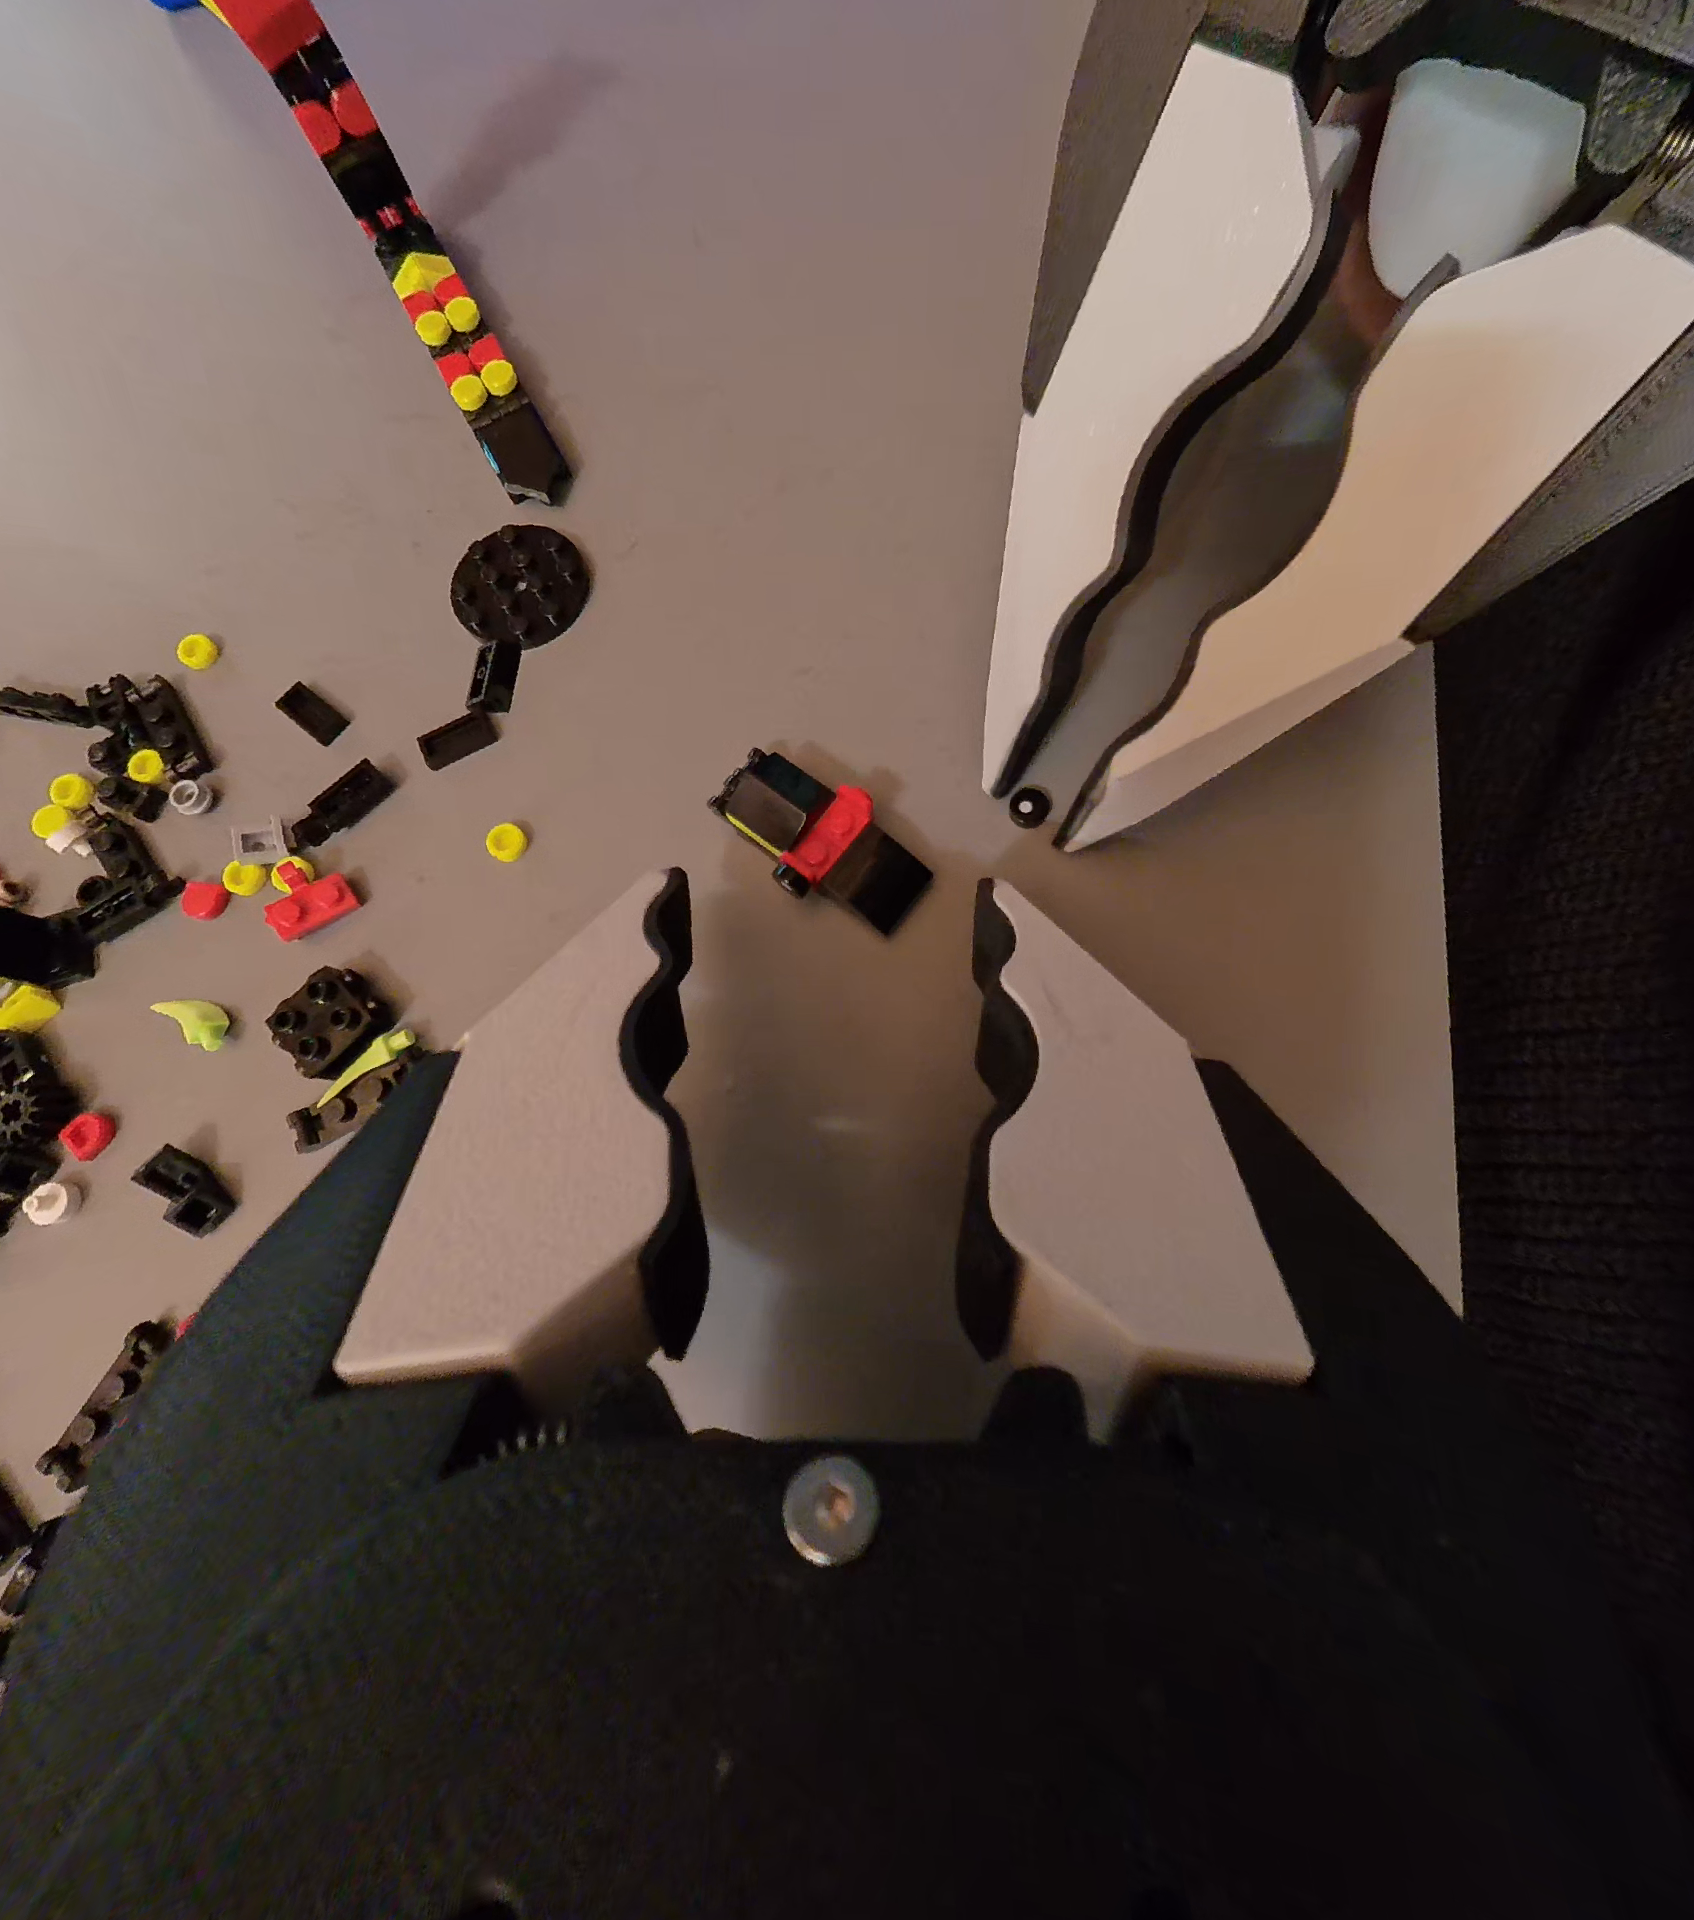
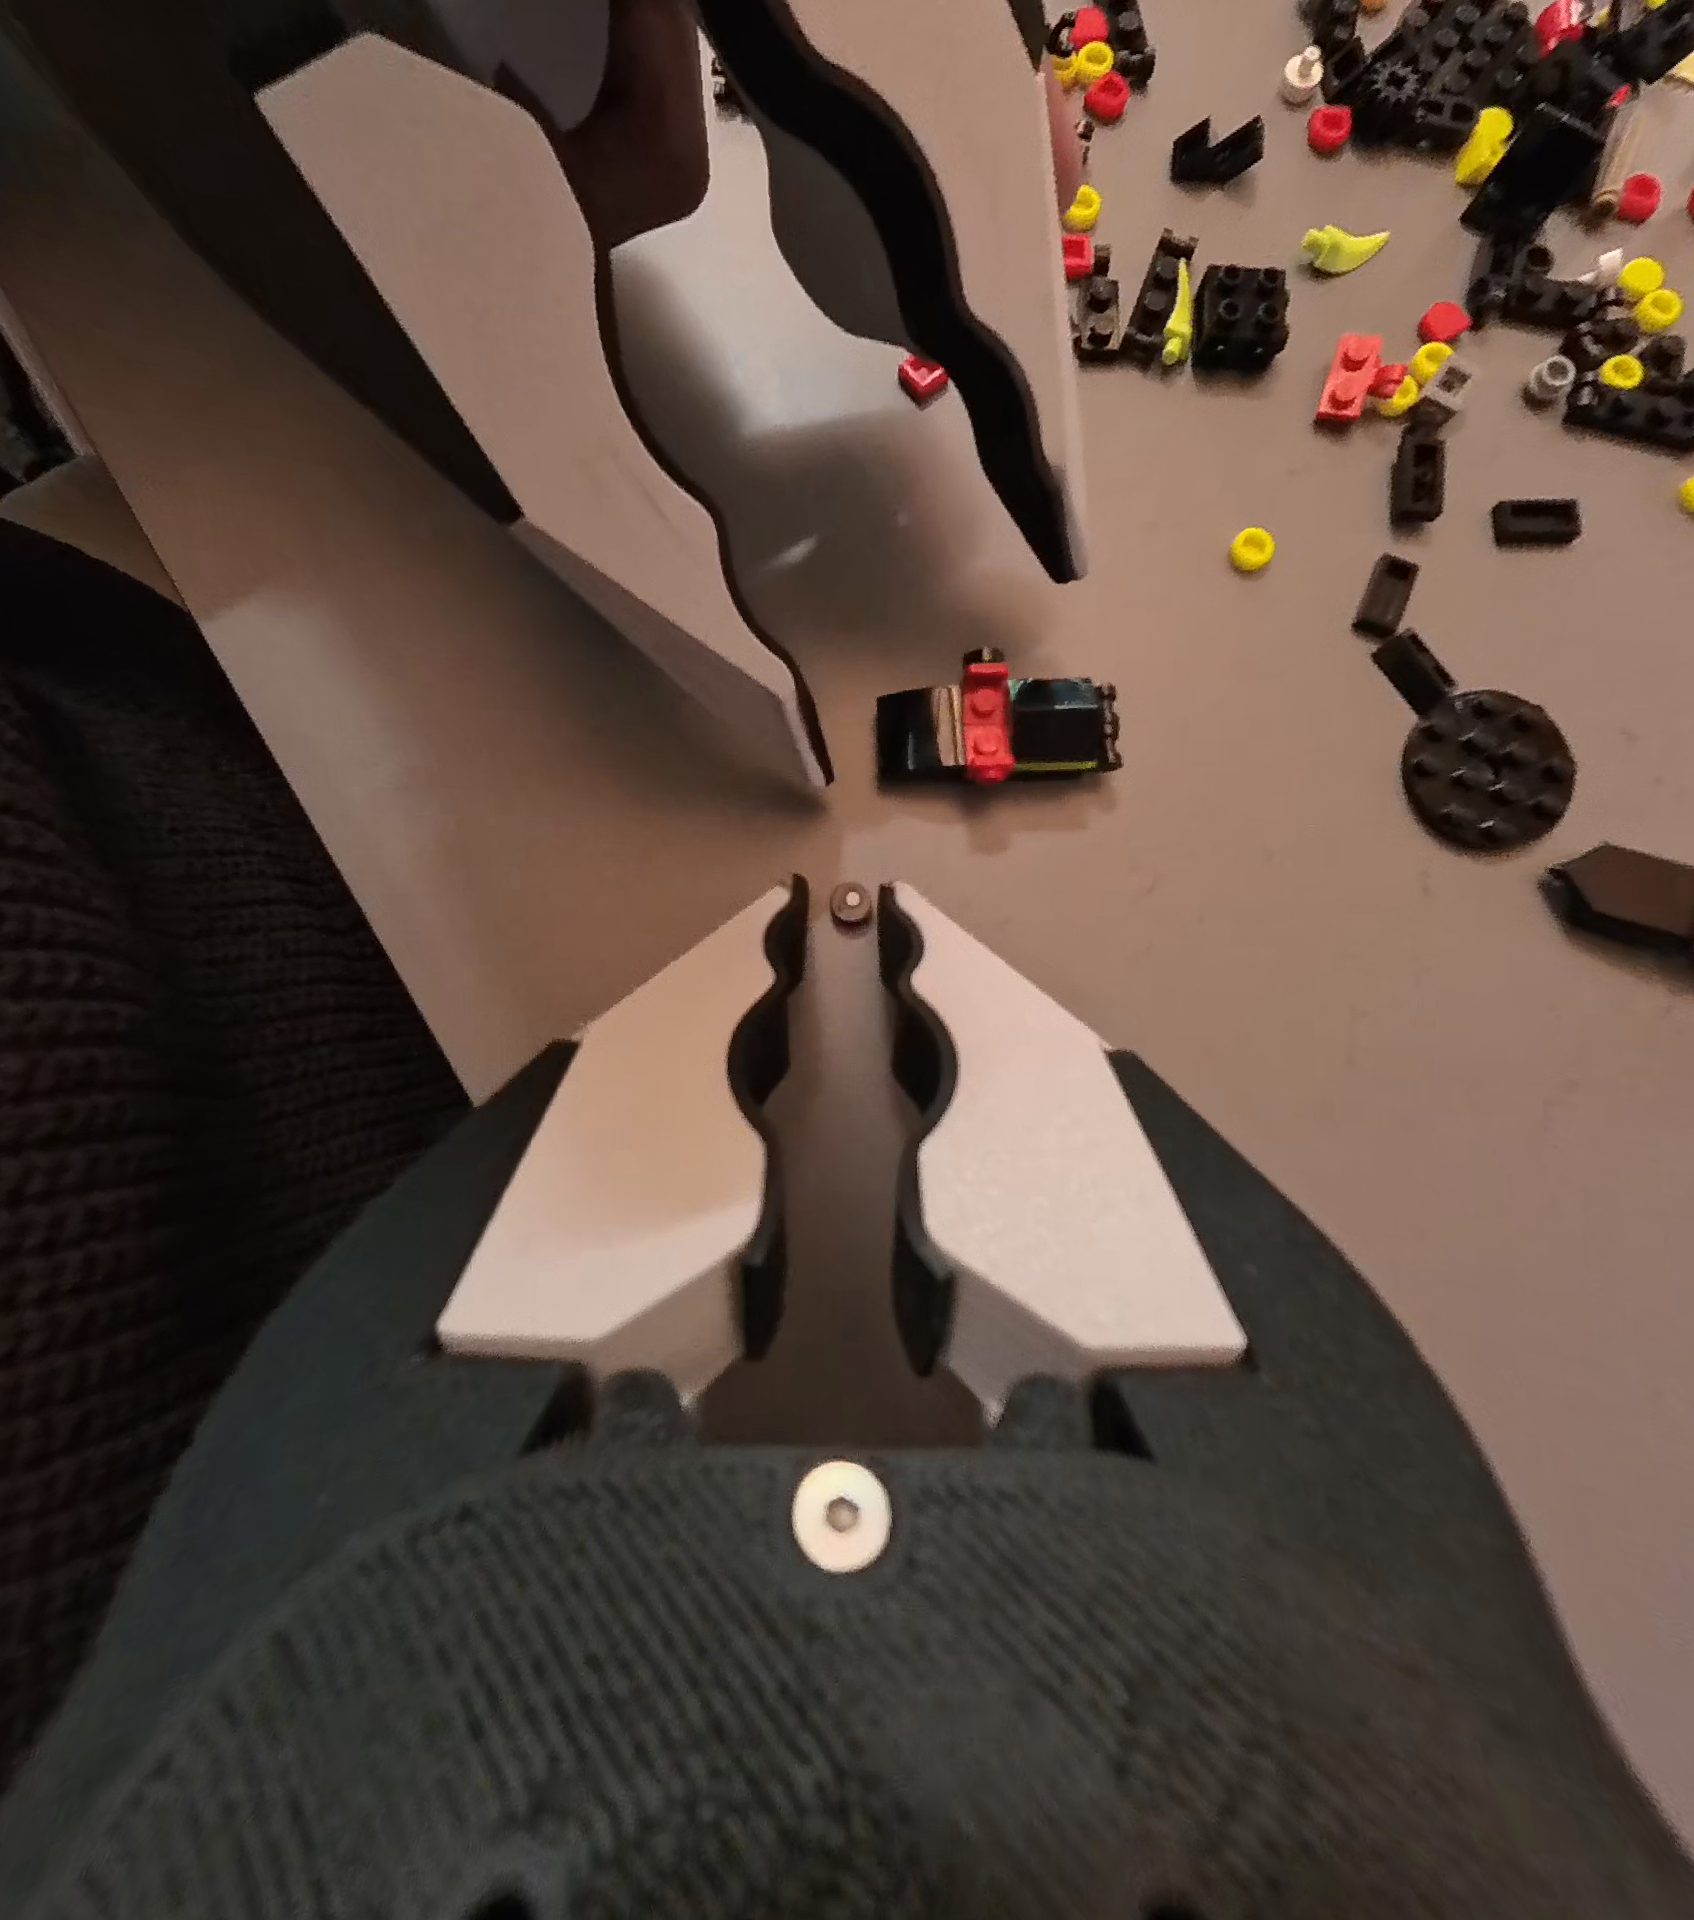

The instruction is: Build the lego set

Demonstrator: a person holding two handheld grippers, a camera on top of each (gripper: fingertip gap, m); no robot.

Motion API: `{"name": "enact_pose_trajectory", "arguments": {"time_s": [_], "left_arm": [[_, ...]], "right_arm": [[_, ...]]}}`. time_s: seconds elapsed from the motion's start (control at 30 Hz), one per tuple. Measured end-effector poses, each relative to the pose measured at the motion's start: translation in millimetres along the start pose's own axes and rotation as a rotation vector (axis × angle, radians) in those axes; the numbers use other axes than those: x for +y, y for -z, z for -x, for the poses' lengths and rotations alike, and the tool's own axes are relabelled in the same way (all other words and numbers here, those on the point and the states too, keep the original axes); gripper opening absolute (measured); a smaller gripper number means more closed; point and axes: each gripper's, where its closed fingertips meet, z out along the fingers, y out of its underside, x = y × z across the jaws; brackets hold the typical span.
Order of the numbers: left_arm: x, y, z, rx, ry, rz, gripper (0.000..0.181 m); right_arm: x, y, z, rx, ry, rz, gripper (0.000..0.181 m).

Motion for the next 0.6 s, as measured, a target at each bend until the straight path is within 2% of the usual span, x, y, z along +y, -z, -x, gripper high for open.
{"name": "enact_pose_trajectory", "arguments": {"time_s": [0.1,0.33,0.4,0.6], "left_arm": [[0,0,0,0.001,0.007,0.001,0.052],[-2,1,1,-0.016,0.033,0.013,0.052],[-2,2,0,-0.027,0.045,0.020,0.052],[-3,3,1,-0.058,0.137,0.028,0.050]], "right_arm": [[0,0,1,-0.002,0.003,-0.001,0.006],[-2,3,0,0.011,0.054,-0.021,0.006],[-14,13,1,0.025,0.124,-0.092,0.006],[-62,66,5,0.196,0.407,-0.398,0.005]]}}
